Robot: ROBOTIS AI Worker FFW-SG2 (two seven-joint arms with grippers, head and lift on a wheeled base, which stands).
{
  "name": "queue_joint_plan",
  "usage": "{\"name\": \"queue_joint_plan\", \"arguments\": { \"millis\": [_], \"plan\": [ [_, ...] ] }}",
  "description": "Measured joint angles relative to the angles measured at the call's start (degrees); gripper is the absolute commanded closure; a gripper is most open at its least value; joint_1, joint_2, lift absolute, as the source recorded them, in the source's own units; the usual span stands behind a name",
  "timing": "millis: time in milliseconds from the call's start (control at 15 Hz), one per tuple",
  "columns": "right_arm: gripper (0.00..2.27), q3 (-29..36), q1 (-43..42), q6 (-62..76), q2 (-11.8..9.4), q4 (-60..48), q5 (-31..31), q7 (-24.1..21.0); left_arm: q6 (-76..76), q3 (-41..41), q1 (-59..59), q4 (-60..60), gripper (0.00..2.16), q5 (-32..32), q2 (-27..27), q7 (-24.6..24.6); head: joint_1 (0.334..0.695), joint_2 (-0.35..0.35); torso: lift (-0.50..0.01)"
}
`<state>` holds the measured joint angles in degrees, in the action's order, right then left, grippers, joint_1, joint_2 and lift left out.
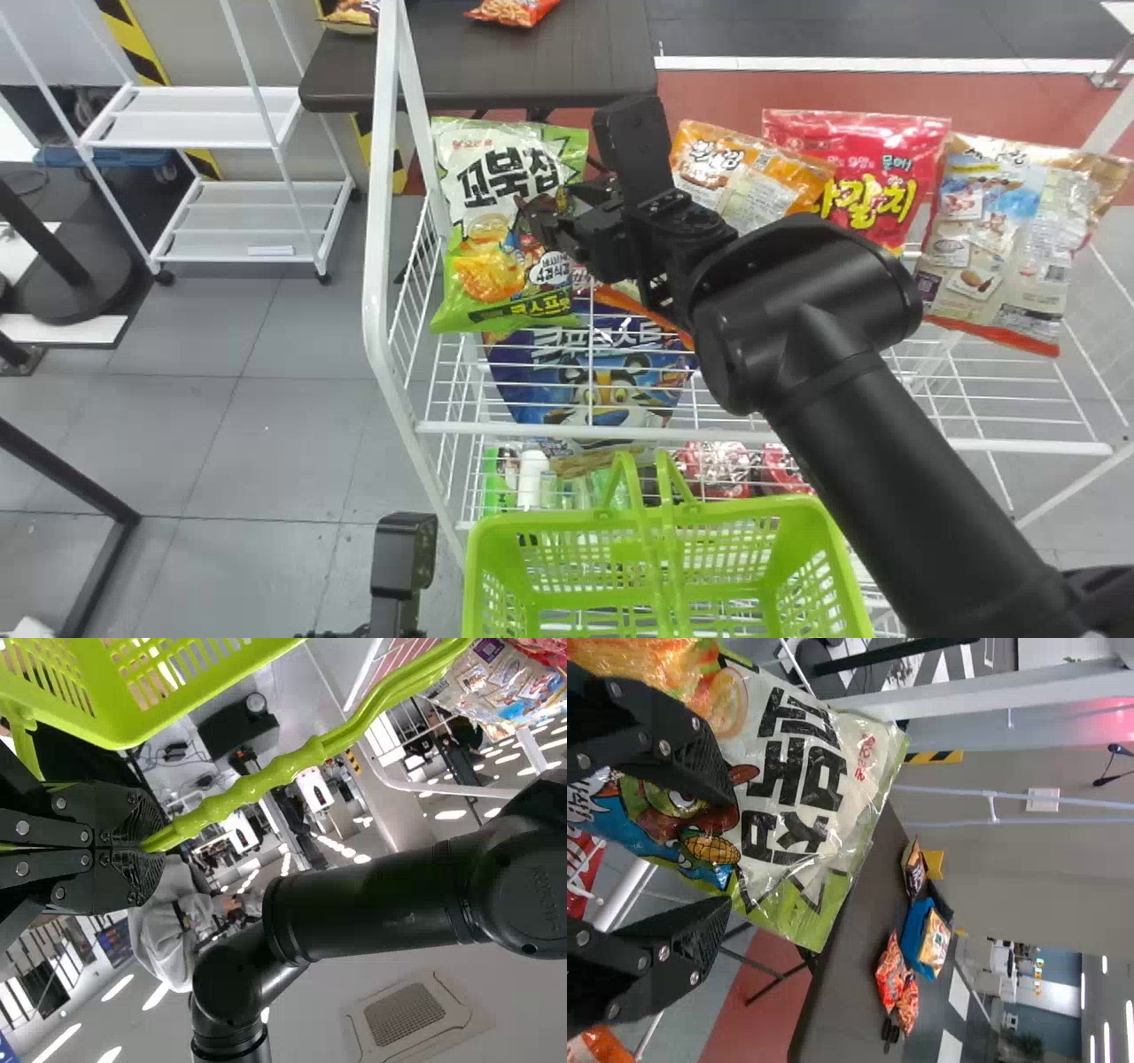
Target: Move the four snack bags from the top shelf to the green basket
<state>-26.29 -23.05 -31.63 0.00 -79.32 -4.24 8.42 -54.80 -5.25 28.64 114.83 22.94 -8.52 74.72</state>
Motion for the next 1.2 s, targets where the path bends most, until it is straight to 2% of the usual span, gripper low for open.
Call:
{"name": "queue_joint_plan", "arguments": {
  "millis": [133, 200, 400, 733, 867, 933, 1133, 1200],
  "plan": [
    [1.82, 0.01, 0.64, -0.71, 0.0, -0.86, -0.03, 0.82, 0.0, -0.21, -0.05, 0.01, 2.08, 0.0, 0.0, -0.03, 0.695, 0.042, 0.0],
    [1.95, 0.06, 1.21, -0.95, 0.0, -1.56, -0.01, 0.98, 0.0, -0.27, -0.03, 0.01, 2.08, 0.0, 0.0, -0.03, 0.695, 0.043, 0.0],
    [1.95, 0.02, 4.28, -2.58, 0.0, -6.65, 0.15, 0.99, 0.0, -0.27, 0.24, 0.21, 2.08, 0.0, -0.01, 0.01, 0.695, 0.055, 0.0],
    [1.95, 0.43, 12.86, -11.86, 0.0, -24.0, -0.63, 0.63, 0.0, 0.34, 0.65, 0.87, 2.08, 0.0, -0.01, -0.6, 0.695, 0.086, 0.0],
    [1.95, 2.39, 17.49, -15.33, -0.06, -33.03, -2.87, 0.16, 0.0, 0.71, 0.93, 1.69, 2.08, 0.0, 0.02, -1.35, 0.695, 0.087, 0.0],
    [1.95, 4.63, 20.42, -16.97, -1.11, -38.15, -4.97, 0.04, 0.0, 0.84, 1.06, 2.08, 2.08, -0.02, 0.05, -1.75, 0.695, 0.058, 0.0],
    [1.95, 13.55, 29.69, -19.05, -8.45, -51.39, -10.97, 0.42, 0.0, 0.82, 1.44, 3.39, 2.08, -0.42, 0.11, -3.39, 0.695, -0.063, 0.0],
    [1.95, 17.41, 33.17, -19.29, -10.66, -55.69, -13.34, 0.94, 0.0, 0.67, 1.64, 4.11, 2.08, -0.76, 0.14, -4.14, 0.695, -0.14, 0.0]
  ]
}}
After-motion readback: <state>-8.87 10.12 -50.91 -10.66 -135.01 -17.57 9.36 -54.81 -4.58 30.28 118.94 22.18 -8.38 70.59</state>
